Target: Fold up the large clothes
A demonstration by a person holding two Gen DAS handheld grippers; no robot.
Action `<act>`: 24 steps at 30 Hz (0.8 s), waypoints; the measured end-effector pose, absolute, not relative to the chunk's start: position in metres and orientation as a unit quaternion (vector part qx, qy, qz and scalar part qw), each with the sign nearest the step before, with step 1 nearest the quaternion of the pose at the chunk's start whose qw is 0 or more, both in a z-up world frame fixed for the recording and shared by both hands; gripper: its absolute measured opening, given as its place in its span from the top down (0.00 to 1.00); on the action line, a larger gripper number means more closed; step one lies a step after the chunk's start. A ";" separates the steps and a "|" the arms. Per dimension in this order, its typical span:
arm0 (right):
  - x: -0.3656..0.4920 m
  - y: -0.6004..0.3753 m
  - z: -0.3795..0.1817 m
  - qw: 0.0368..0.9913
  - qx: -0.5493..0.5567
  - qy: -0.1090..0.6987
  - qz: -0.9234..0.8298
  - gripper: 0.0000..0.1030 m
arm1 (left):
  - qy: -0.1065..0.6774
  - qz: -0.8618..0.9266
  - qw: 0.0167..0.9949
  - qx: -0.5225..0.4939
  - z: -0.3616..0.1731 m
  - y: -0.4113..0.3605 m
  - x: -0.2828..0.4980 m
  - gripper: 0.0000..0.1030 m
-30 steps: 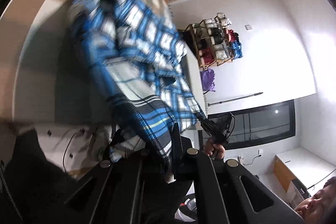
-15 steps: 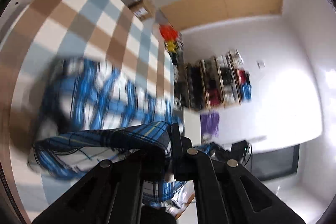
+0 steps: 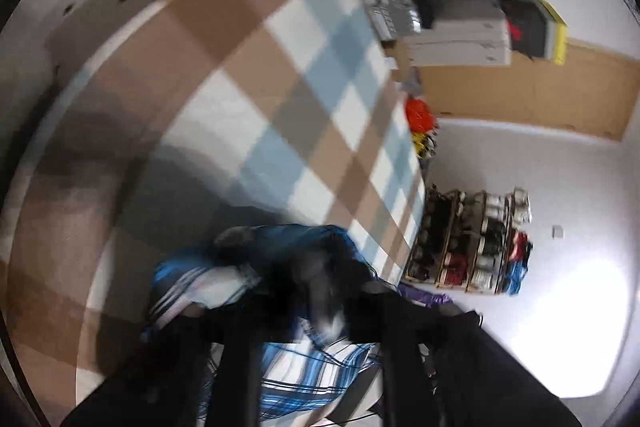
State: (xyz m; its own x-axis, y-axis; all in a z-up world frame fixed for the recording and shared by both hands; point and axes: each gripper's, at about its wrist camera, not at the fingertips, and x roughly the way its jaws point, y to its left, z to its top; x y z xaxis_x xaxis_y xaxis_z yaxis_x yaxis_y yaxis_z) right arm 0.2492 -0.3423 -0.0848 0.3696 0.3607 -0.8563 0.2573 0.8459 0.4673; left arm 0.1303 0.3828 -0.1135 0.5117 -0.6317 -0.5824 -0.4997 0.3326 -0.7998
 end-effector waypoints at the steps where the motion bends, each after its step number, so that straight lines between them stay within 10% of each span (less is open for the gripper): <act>1: 0.245 -0.346 -0.078 0.795 0.267 0.544 0.034 0.18 | 0.488 -0.044 0.655 -0.575 -0.111 0.385 0.126 0.47; 7: 0.199 -0.324 -0.029 0.863 0.134 0.474 0.111 0.12 | 0.468 -0.049 0.703 -0.533 -0.065 0.376 0.098 0.31; 17: 0.051 -0.151 -0.074 0.826 -0.204 0.408 0.332 0.05 | 0.497 -0.151 0.761 -0.390 -0.055 0.246 0.083 0.31; 23: 0.068 -0.104 -0.096 0.824 -0.244 0.401 0.317 0.12 | 0.525 -0.151 0.792 -0.274 -0.094 0.177 0.075 0.31; 24: 0.073 -0.101 -0.097 0.826 -0.252 0.401 0.305 0.29 | 0.521 -0.148 0.802 -0.251 -0.096 0.171 0.075 0.31</act>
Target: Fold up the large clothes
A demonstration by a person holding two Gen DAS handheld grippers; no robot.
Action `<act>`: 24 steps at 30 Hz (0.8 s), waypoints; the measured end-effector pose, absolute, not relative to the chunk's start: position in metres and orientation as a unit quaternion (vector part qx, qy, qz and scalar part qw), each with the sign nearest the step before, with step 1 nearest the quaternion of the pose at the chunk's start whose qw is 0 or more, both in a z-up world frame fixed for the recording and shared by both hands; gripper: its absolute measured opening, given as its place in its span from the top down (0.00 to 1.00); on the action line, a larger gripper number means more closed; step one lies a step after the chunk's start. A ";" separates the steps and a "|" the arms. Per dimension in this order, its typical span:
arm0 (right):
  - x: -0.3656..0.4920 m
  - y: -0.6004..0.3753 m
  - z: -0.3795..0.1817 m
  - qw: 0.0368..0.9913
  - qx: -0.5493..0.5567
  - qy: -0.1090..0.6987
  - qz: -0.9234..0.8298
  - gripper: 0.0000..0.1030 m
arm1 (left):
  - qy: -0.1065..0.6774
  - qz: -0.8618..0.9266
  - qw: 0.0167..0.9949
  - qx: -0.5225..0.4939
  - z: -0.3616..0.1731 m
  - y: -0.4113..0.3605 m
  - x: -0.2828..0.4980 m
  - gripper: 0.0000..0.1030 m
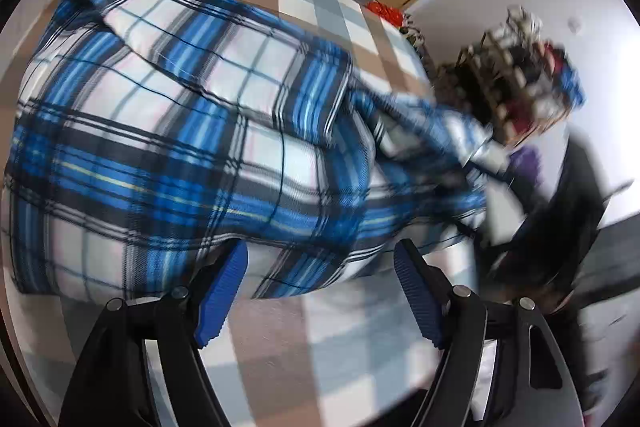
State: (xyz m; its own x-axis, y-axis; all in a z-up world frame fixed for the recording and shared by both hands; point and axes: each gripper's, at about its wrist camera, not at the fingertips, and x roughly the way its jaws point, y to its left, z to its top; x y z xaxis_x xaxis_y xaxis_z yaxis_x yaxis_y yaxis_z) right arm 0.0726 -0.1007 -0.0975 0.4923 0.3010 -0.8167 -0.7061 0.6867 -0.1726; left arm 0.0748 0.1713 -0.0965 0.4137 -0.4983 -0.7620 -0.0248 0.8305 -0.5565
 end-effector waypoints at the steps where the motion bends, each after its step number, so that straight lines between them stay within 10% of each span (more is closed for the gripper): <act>1: 0.074 -0.097 -0.097 0.824 -0.259 0.405 0.300 0.61 | 0.512 -0.145 0.815 -0.229 -0.099 0.167 0.075 0.31; 3: 0.080 -0.091 -0.100 0.812 -0.278 0.421 0.292 0.98 | 0.501 -0.143 0.830 -0.199 -0.103 0.167 0.076 0.31; 17: 0.186 -0.061 -0.056 0.868 -0.216 0.389 0.220 0.98 | 0.491 -0.130 0.841 -0.186 -0.103 0.173 0.073 0.31; 20: 0.213 -0.047 -0.068 0.878 -0.219 0.393 0.163 0.91 | 0.490 -0.124 0.844 -0.180 -0.104 0.173 0.071 0.31; 24: 0.224 -0.052 -0.063 0.895 -0.195 0.381 0.128 0.53 | 0.489 -0.121 0.847 -0.168 -0.105 0.172 0.069 0.31</act>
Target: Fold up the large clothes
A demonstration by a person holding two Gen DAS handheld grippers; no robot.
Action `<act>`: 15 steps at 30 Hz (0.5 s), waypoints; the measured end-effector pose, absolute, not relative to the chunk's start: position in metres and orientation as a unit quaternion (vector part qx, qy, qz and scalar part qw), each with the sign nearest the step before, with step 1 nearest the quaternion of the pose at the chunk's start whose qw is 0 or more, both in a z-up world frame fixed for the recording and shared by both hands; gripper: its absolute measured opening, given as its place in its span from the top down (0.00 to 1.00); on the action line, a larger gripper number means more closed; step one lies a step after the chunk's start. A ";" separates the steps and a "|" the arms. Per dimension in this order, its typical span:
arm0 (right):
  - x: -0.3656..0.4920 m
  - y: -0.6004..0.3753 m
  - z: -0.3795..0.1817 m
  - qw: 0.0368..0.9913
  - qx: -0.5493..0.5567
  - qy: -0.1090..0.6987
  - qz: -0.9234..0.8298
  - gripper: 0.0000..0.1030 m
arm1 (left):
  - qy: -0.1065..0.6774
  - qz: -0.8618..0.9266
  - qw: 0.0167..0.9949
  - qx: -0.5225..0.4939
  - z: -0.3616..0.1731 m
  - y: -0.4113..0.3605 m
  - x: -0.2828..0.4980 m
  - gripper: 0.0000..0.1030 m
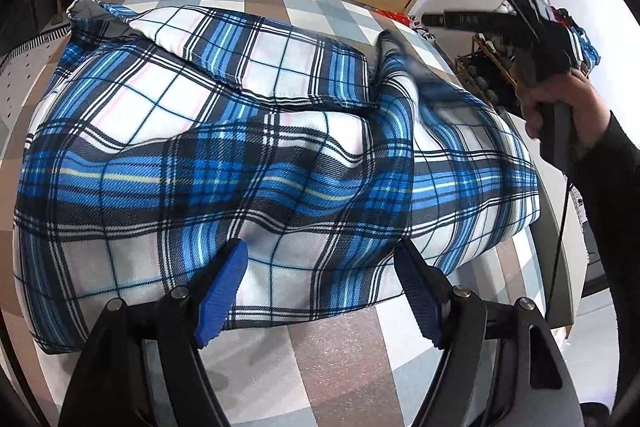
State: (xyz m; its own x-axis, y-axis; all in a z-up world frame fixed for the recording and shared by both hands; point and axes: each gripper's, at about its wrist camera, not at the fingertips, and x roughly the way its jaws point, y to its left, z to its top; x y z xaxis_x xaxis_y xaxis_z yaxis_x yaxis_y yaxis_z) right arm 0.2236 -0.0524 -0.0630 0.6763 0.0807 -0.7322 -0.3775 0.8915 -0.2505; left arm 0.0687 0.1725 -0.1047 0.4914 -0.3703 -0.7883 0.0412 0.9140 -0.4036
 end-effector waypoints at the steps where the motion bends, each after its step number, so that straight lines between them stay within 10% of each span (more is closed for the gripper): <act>1: 0.224 -0.063 -0.055 0.902 -0.172 0.374 0.127 0.34 | 0.489 -0.121 0.848 -0.164 -0.105 0.172 0.068 0.31; 4: 0.215 -0.103 -0.031 0.923 -0.108 0.348 0.122 0.11 | 0.490 -0.120 0.850 -0.153 -0.104 0.170 0.069 0.31; 15: 0.134 -0.182 -0.101 0.856 -0.066 0.482 0.174 0.11 | 0.465 -0.102 0.864 -0.163 -0.096 0.182 0.068 0.31</act>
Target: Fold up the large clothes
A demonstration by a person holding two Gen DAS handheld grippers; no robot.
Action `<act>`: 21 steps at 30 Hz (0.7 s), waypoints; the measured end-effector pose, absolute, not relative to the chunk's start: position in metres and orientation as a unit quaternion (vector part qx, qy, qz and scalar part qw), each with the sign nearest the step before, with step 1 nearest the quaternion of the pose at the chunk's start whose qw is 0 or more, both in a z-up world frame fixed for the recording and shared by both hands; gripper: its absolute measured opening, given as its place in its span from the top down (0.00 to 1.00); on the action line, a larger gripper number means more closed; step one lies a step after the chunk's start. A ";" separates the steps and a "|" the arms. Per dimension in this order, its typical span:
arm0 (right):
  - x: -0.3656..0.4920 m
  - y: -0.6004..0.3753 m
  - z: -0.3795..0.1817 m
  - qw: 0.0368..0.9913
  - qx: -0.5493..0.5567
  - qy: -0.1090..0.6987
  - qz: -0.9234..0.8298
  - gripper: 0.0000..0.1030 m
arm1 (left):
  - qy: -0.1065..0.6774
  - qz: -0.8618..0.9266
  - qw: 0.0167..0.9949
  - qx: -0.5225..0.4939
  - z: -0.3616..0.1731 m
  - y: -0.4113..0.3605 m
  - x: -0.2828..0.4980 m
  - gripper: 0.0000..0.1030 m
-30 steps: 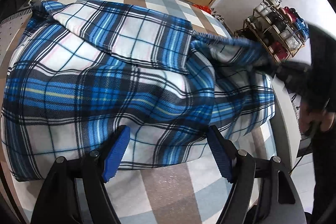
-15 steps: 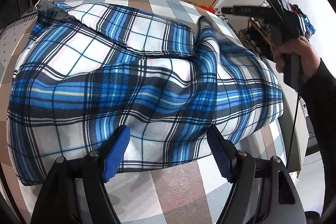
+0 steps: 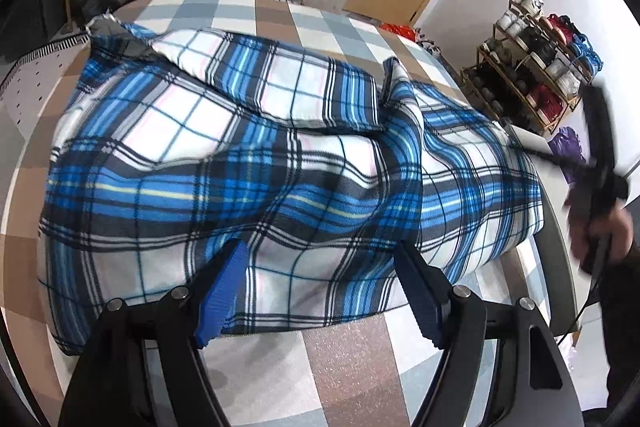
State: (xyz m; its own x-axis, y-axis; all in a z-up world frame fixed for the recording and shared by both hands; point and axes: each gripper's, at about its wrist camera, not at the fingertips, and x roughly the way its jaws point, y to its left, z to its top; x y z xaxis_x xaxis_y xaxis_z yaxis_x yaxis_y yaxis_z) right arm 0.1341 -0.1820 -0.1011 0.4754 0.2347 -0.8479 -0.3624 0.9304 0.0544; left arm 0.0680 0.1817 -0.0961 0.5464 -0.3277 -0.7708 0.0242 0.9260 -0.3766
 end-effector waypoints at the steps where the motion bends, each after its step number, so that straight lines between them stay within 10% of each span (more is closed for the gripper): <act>1: 0.130 -0.182 -0.119 0.847 -0.087 0.500 0.160 0.11 | 0.462 -0.101 0.866 -0.161 -0.095 0.182 0.069 0.31; 21: 0.109 0.035 -0.058 0.799 -0.271 0.417 0.339 0.04 | 0.474 -0.059 0.859 -0.184 -0.115 0.221 0.069 0.31</act>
State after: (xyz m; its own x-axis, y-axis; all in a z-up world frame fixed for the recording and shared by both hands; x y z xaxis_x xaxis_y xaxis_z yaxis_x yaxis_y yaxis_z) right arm 0.1094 0.0352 -0.0575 0.4228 0.3155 -0.8495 -0.7674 0.6232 -0.1505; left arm 0.0691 0.2206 -0.1150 0.5431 -0.2748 -0.7934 -0.0734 0.9258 -0.3709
